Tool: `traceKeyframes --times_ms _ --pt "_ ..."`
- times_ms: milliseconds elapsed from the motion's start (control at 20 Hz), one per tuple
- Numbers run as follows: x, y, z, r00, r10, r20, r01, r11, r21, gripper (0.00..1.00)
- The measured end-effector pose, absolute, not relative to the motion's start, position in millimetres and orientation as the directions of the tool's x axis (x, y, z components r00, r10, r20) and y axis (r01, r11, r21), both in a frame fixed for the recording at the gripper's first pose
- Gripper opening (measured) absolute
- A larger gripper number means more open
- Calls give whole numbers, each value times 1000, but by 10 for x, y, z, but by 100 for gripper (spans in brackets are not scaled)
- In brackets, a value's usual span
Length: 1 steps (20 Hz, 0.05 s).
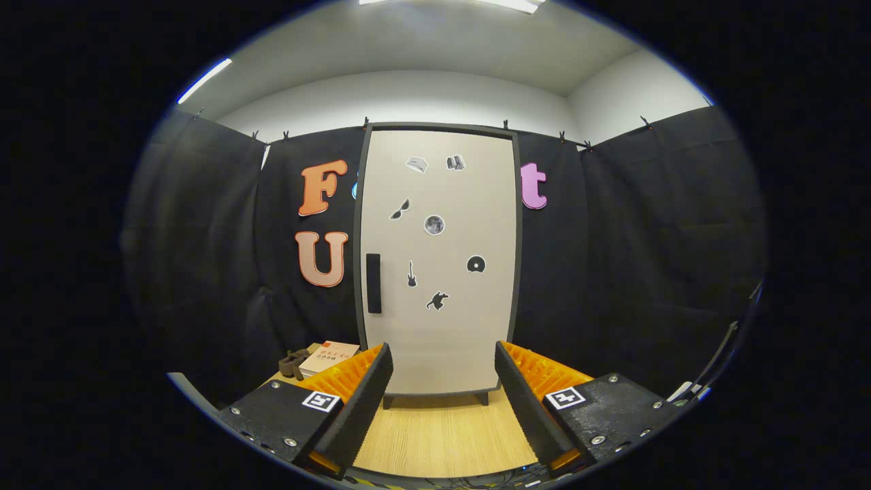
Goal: Open the shoe cabinet door, grab the shoes and put them into the shoe cabinet, then close the shoe cabinet door.
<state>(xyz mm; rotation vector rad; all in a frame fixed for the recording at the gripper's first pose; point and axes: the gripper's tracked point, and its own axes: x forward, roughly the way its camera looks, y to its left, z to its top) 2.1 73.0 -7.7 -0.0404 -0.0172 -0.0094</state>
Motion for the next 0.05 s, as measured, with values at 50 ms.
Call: traceKeyframes --times_ms 50 --pt "24 722 -76 1000 -10 17 11 999 -39 94"
